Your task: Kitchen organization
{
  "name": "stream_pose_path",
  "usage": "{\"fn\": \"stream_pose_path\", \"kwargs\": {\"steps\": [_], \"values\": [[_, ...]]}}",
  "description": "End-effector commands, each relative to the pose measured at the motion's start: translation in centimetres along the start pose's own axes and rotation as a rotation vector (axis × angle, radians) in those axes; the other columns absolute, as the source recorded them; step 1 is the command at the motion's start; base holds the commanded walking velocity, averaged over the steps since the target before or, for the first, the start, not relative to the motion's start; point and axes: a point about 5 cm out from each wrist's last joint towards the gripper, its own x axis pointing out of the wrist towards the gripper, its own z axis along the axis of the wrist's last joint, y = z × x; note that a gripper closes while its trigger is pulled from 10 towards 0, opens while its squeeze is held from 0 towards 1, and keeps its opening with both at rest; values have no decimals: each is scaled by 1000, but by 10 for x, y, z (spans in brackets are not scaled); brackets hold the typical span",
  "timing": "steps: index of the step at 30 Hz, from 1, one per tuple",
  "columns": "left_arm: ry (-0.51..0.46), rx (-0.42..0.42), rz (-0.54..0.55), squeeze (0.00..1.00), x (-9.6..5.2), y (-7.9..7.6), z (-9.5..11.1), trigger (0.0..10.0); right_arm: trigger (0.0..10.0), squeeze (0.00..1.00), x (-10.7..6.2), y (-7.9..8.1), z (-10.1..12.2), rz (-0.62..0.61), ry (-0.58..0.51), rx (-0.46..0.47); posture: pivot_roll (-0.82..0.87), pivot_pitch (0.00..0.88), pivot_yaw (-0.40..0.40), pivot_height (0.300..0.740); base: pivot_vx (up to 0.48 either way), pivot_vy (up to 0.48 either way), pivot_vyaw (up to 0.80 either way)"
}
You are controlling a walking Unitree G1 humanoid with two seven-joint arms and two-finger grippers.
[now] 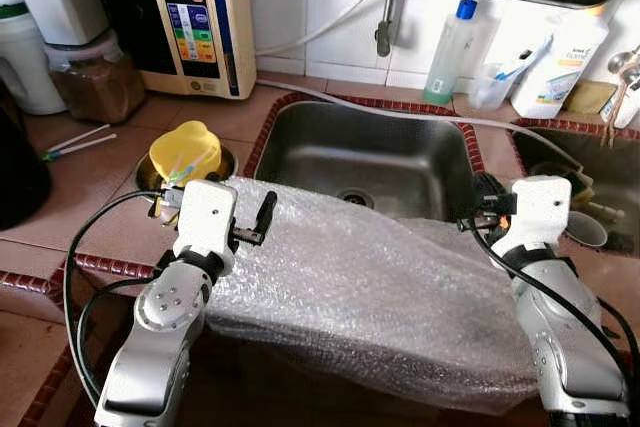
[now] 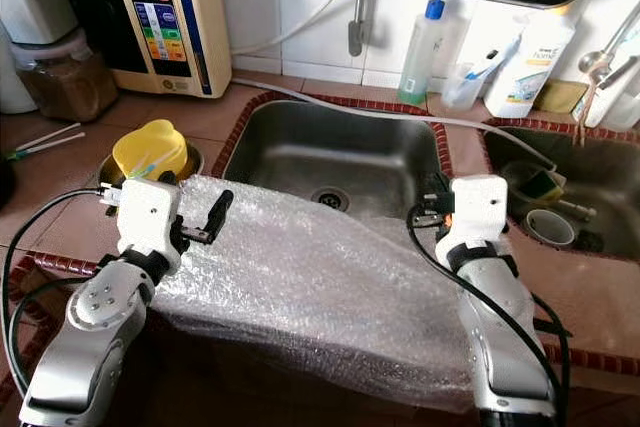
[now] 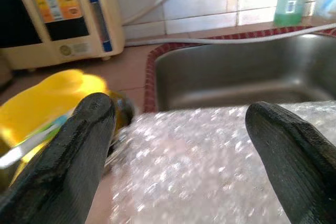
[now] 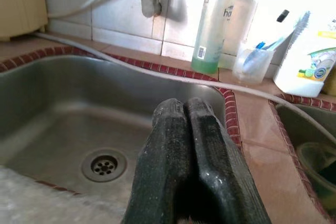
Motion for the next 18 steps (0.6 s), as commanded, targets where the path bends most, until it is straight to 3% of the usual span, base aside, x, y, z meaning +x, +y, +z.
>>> {"fn": "stream_pose_path", "kwargs": {"steps": [1, 9, 14, 18], "values": [[1, 2, 15, 0, -3, 3, 3, 10000, 10000, 0, -2, -2, 5, -19, -12, 8, 41, 0, -27, 740, 0, 0, 0], [-29, -24, -43, 0, -2, -6, 11, 10000, 10000, 0, -3, 0, 25, -2, -69, -17, 29, 0, -52, 740, 0, 0, 0], [-25, -31, -51, 0, -4, -8, 11, 10000, 10000, 0, -4, -1, 26, -8, -71, -29, 32, 0, -55, 740, 0, 0, 0], [-16, -45, -40, 0, -3, -8, 8, 10000, 10000, 0, 1, 5, 19, -5, -33, 12, 44, 0, -56, 740, 0, 0, -200]]}}
